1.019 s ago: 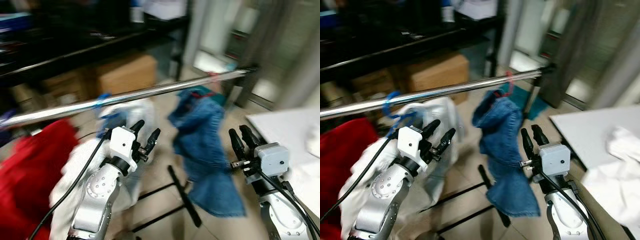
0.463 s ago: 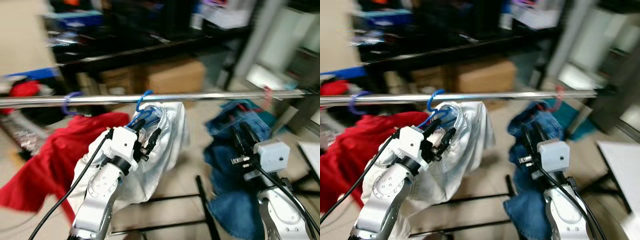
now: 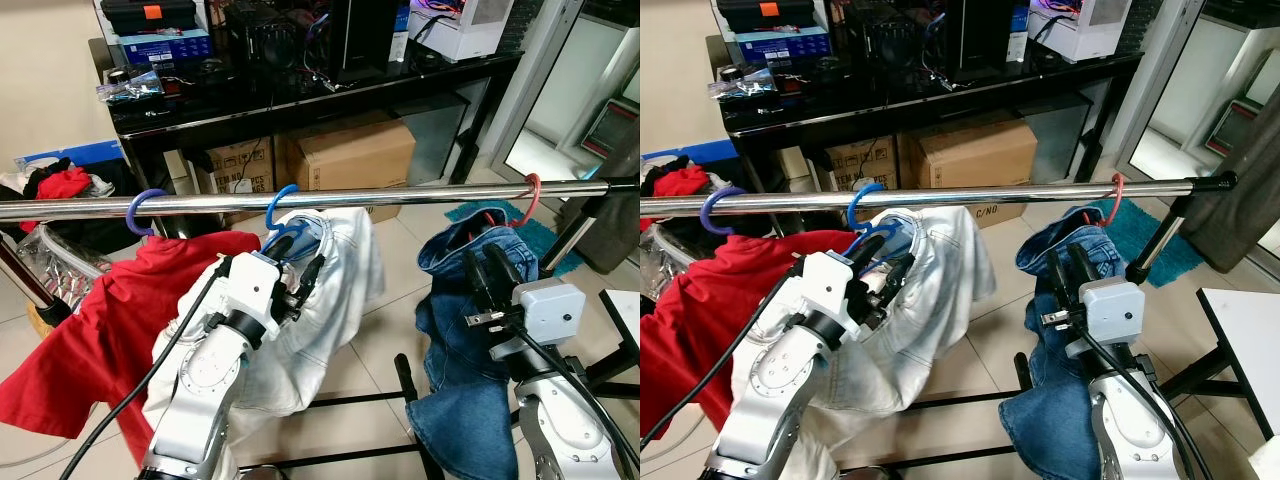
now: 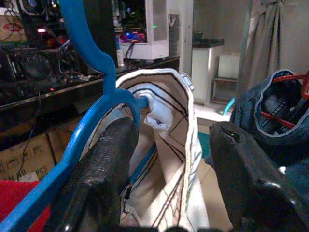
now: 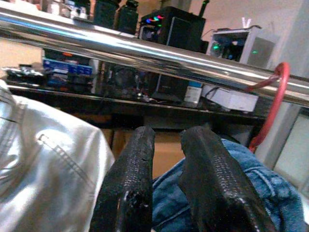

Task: Hang hanger

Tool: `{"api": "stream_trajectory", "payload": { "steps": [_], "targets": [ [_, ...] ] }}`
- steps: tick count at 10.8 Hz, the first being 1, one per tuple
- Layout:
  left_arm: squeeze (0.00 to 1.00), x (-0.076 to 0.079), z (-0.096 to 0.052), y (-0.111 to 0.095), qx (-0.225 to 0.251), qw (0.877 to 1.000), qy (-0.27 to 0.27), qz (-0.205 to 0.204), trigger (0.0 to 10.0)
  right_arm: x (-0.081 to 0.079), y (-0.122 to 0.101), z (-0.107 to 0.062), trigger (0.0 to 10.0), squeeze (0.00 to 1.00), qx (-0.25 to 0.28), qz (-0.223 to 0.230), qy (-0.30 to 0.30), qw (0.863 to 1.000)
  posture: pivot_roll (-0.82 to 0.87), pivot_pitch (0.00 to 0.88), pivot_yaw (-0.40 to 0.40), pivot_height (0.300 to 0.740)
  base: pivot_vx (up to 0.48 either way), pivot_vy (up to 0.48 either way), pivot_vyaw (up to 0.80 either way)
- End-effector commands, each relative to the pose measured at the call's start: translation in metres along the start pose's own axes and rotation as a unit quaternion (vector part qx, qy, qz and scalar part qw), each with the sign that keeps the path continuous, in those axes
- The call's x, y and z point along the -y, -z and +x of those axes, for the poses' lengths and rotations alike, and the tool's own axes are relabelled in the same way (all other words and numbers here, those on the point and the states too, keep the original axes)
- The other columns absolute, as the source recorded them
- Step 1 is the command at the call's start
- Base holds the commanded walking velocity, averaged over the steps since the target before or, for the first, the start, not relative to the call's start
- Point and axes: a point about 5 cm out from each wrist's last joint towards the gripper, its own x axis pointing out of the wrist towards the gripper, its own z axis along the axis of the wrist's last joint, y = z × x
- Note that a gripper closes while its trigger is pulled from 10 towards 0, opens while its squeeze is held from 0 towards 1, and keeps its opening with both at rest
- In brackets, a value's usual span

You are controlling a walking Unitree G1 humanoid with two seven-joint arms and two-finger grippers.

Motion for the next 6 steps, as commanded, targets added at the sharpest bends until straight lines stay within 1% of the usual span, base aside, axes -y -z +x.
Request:
{"api": "stream_trajectory", "payload": {
  "steps": [1, 2, 3, 4, 5, 6],
  "targets": [
    [0.0, -0.001, 0.003, -0.002, 0.004, 1.0, -0.006, 0.01, 10.0, -0.001, -0.004, 0.002, 10.0, 0.0, 0.005, 0.008, -0.016, 1.0, 0.04, 0.011, -0.028, 0.723, 0.0, 0.0, 0.0],
    [0.0, 0.002, 0.004, 0.0, 0.0, 1.0, -0.005, 0.013, 10.0, -0.004, -0.008, 0.001, 10.0, 0.0, 0.002, 0.024, -0.079, 0.997, 0.04, 0.01, -0.024, 0.723, 0.0, 0.0, 0.0],
    [0.0, 0.005, 0.004, 0.003, -0.009, 1.0, 0.003, 0.01, 10.0, -0.006, -0.008, -0.002, 10.0, 0.0, -0.008, 0.022, -0.128, 0.991, 0.04, 0.012, -0.023, 0.723, 0.0, 0.0, 0.0],
    [0.0, 0.005, 0.003, 0.006, -0.014, 1.0, 0.006, 0.004, 10.0, -0.008, -0.006, -0.005, 10.0, 0.0, -0.017, 0.023, -0.149, 0.988, 0.04, 0.013, -0.025, 0.723, 0.0, 0.0, 0.0],
    [0.0, 0.004, 0.0, 0.01, -0.02, 1.0, 0.009, 0.002, 10.0, -0.009, -0.001, -0.012, 10.0, 0.0, -0.029, 0.02, -0.159, 0.987, 0.04, 0.016, -0.028, 0.723, 0.0, 0.0, 0.0],
    [0.0, 0.003, -0.001, 0.011, -0.023, 1.0, 0.01, 0.009, 10.0, -0.004, 0.002, -0.02, 10.0, 0.0, -0.036, 0.029, -0.15, 0.988, 0.04, 0.018, -0.029, 0.723, 0.0, 0.0, 0.0]
  ]
}}
